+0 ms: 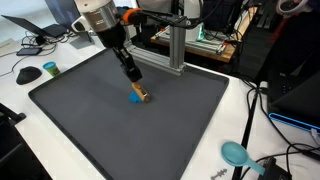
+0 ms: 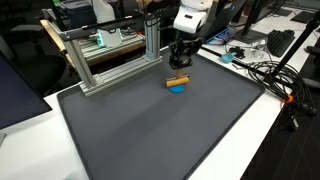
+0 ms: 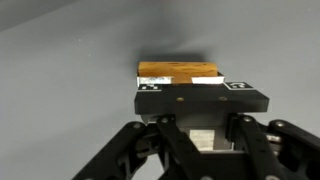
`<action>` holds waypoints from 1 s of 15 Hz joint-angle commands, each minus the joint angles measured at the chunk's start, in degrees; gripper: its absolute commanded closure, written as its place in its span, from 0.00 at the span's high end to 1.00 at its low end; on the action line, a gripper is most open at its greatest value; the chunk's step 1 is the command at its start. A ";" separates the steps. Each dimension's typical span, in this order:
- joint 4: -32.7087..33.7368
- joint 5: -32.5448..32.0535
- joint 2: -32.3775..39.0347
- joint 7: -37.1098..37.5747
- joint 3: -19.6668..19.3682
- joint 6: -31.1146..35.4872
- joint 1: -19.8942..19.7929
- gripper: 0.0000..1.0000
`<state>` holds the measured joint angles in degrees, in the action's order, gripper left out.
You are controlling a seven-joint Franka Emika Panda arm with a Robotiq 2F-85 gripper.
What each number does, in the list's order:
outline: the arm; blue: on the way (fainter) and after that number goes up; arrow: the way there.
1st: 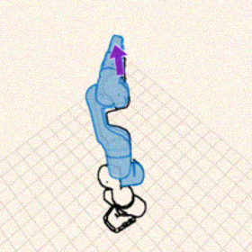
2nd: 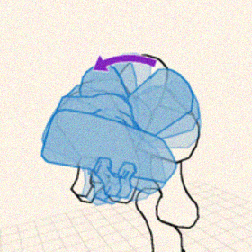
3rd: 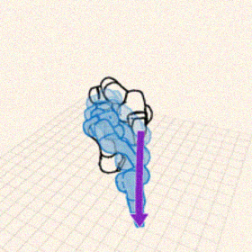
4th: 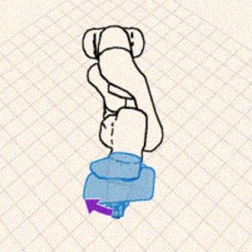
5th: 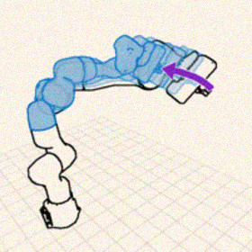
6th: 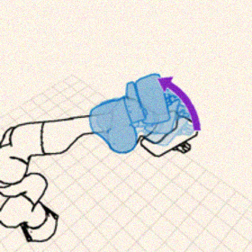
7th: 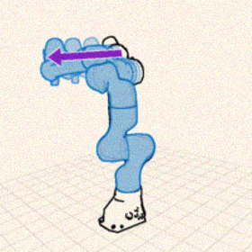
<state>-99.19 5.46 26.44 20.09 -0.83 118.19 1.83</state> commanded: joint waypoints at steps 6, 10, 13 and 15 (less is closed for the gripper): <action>-2.34 1.82 1.87 3.13 -0.35 5.11 0.63 0.22; -3.88 1.50 1.13 5.59 -0.72 8.51 0.87 0.22; -5.11 0.71 0.49 6.39 -0.90 10.67 1.27 0.22; -6.12 0.40 -0.12 6.88 -1.09 12.08 1.51 0.22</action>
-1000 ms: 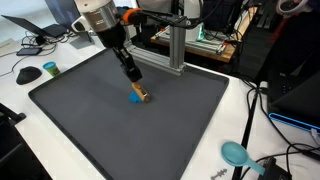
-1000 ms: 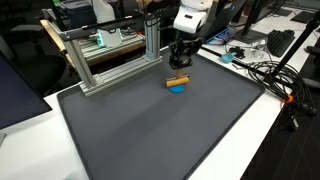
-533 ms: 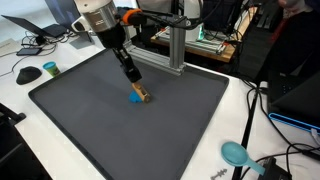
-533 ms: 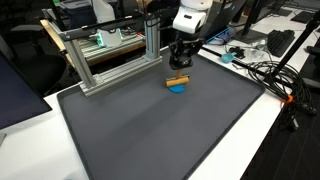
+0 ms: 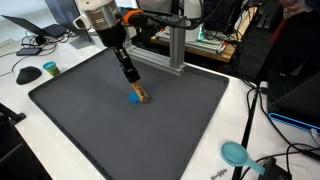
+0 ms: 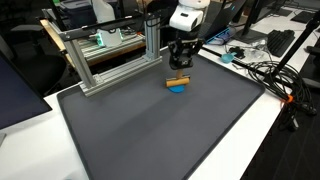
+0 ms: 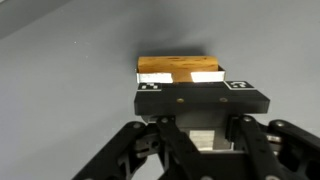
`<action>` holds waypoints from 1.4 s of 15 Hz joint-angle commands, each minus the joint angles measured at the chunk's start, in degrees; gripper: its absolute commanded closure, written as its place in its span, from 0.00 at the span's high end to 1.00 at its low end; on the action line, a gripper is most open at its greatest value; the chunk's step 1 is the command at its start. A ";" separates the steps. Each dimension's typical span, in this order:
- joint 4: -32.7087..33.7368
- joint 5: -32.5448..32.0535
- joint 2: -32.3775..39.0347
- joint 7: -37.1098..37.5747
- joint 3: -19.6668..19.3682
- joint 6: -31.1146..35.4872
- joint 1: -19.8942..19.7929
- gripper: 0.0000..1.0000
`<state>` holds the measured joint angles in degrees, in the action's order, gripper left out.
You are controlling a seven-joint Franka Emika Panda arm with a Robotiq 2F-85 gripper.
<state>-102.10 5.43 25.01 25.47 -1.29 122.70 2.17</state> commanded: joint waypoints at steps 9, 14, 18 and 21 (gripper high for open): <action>-5.56 -1.01 0.03 3.55 -1.29 10.35 1.92 0.22; -5.69 -2.06 -0.09 4.57 -1.65 10.87 2.38 0.22; -5.53 -2.88 -0.09 5.67 -2.00 11.06 2.81 0.22; -5.45 -3.24 -0.04 6.21 -2.22 11.27 3.03 0.22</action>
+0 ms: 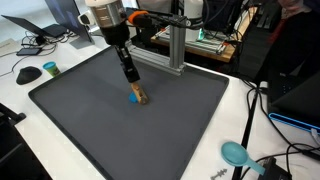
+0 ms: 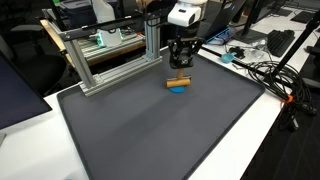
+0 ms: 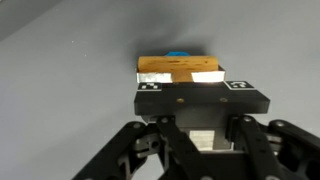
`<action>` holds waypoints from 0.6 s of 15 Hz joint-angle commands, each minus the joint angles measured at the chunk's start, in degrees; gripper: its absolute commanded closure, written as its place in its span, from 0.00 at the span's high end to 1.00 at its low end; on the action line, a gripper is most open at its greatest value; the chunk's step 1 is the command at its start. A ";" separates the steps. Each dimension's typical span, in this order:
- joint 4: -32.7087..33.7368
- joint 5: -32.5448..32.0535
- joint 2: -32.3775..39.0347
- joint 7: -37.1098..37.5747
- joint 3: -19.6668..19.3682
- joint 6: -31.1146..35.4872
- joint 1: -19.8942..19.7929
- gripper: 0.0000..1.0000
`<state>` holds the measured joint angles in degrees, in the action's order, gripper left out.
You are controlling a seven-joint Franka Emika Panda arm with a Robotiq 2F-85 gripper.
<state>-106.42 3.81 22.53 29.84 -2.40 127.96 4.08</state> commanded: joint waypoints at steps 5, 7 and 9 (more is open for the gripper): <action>-0.93 -2.69 2.64 2.79 -1.44 6.63 1.45 0.22; -0.84 -3.16 2.73 3.10 -1.48 6.94 1.51 0.22; -0.75 -3.63 2.86 3.27 -1.56 7.41 1.56 0.22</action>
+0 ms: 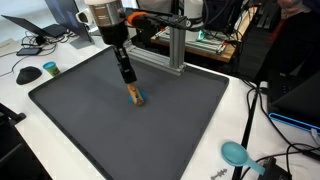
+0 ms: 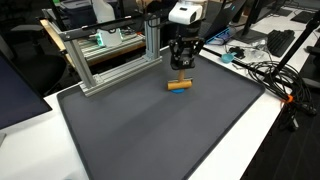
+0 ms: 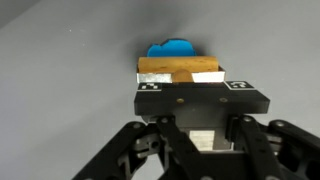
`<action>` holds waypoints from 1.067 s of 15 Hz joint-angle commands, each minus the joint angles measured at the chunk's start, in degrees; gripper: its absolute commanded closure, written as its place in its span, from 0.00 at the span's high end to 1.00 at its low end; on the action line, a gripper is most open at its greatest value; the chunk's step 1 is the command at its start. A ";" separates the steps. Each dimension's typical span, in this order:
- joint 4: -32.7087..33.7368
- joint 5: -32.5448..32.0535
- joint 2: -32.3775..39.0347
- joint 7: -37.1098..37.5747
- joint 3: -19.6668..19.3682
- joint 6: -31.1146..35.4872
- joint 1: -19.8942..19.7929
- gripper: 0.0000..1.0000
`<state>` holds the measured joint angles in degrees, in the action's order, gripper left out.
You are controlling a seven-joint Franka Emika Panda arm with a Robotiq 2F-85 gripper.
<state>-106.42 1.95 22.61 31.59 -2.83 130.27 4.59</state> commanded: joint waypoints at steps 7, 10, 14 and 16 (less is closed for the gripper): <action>-0.61 -2.44 4.11 1.25 -1.65 8.68 1.15 0.22; -0.54 -2.05 3.70 0.35 -1.45 7.93 0.88 0.22; -2.38 -3.23 -0.62 1.35 -2.67 7.17 0.91 0.22; -3.61 -3.61 -2.99 1.06 -3.13 6.20 0.83 0.22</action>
<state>-106.66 -0.07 23.81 31.73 -4.47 136.66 4.79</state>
